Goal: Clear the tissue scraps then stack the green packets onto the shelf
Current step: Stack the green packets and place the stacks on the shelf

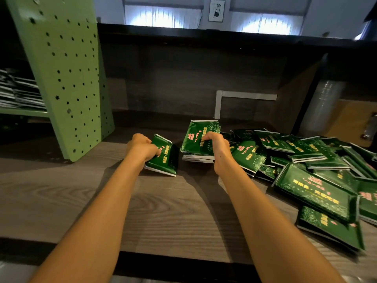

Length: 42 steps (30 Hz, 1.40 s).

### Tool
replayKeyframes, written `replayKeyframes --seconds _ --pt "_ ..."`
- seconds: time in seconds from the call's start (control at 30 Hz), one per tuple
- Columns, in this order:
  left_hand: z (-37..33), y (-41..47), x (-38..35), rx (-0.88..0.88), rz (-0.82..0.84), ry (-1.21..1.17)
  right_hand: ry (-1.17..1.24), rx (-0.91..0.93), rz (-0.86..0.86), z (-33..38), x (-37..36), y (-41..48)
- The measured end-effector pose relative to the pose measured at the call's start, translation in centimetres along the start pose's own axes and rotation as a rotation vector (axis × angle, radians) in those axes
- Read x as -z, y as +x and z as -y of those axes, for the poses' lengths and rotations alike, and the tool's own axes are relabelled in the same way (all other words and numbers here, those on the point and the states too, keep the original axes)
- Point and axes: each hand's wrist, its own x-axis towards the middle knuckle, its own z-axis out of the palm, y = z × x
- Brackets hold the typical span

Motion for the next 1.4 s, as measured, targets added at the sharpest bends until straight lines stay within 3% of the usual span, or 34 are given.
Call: replayKeyframes --seconds 0.43,0.57,0.7,0.93,1.03,1.17,1.3,1.4 --pt "0.0 0.4 0.2 -0.056 -0.291 -0.245 0.013 0.001 -0.012 0.3 0.0 -0.1" --pt "-0.6 -0.5 -0.5 -0.173 -0.232 -0.396 -0.029 0.007 0.028 0.1 -0.4 -0.4" --pt "-0.7 -1.3 -1.6 -0.274 -0.17 -0.292 -0.071 0.017 0.114 -0.2 -1.0 -0.5" --pt "-1.0 -2.2 -2.2 -0.244 -0.174 -0.144 -0.075 0.009 0.221 -1.4 -3.4 -1.4" --pt "-1.3 -2.3 -2.7 -0.236 -0.097 -0.154 -0.078 0.04 0.251 -1.7 -3.8 -1.3" --pt "-1.6 -2.6 -3.1 -0.234 0.084 -0.344 -0.101 0.034 0.27 -1.8 -3.4 -0.9" --pt "-1.8 -3.1 -2.2 -0.069 0.215 -0.647 -0.06 0.025 0.315 -1.0 -2.3 -1.5" --pt "-1.8 -3.6 -1.5 -0.026 0.366 -0.697 -0.015 0.024 0.357 -0.4 -1.7 -1.6"
